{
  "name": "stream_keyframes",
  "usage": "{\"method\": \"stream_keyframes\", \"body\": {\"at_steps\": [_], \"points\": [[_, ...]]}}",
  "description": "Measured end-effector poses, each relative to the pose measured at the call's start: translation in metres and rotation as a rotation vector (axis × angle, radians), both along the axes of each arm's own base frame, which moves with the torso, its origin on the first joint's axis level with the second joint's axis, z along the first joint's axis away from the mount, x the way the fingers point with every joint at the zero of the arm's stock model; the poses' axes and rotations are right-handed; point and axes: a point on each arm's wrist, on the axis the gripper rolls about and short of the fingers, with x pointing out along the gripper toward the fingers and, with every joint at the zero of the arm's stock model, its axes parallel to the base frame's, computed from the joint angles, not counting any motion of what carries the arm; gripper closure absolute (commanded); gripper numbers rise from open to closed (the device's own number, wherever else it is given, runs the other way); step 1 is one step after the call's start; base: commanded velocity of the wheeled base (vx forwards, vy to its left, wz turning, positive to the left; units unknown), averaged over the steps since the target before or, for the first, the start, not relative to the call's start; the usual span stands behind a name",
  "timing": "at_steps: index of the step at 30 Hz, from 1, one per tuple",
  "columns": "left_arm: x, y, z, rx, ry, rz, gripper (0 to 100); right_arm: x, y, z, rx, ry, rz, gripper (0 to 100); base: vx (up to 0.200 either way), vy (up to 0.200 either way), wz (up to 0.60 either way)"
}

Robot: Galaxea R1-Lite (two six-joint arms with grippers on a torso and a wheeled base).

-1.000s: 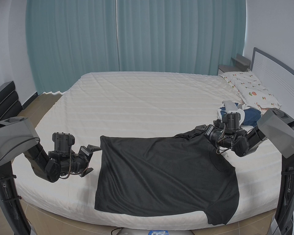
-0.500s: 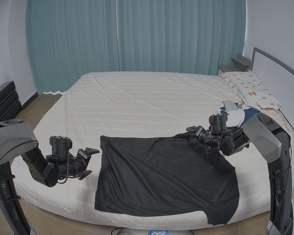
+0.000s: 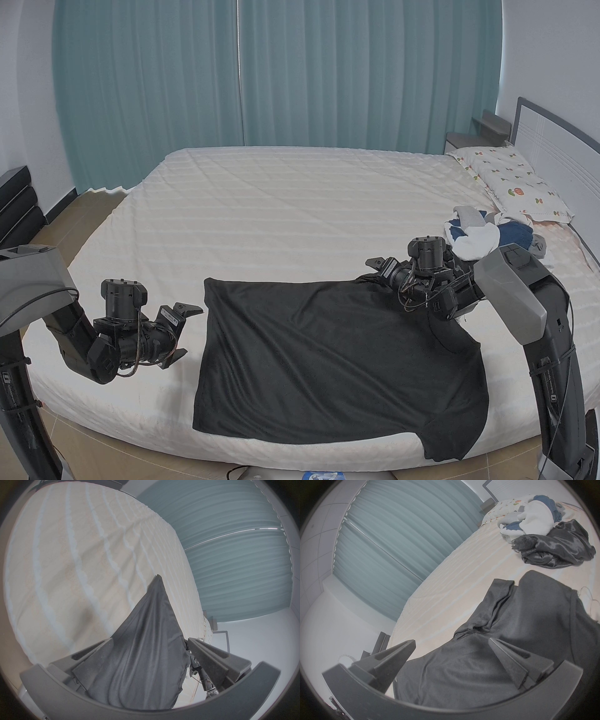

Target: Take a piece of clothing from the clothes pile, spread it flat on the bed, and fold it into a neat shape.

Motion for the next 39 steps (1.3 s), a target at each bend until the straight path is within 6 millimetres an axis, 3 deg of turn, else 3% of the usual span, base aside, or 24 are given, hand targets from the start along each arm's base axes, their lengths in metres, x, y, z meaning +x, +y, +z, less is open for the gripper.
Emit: {"method": "stream_keyframes", "body": {"at_steps": [16, 39], "points": [[-0.001, 0.000, -0.001, 0.001, -0.002, 0.002, 0, 0.016, 0.002, -0.024, -0.032, 0.056, -0.044, 0, 0.000, 0.000, 0.00], [-0.001, 0.000, -0.002, 0.002, 0.001, 0.002, 0, 0.007, -0.001, -0.025, -0.073, 0.143, -0.045, 0, 0.000, 0.000, 0.00]]}}
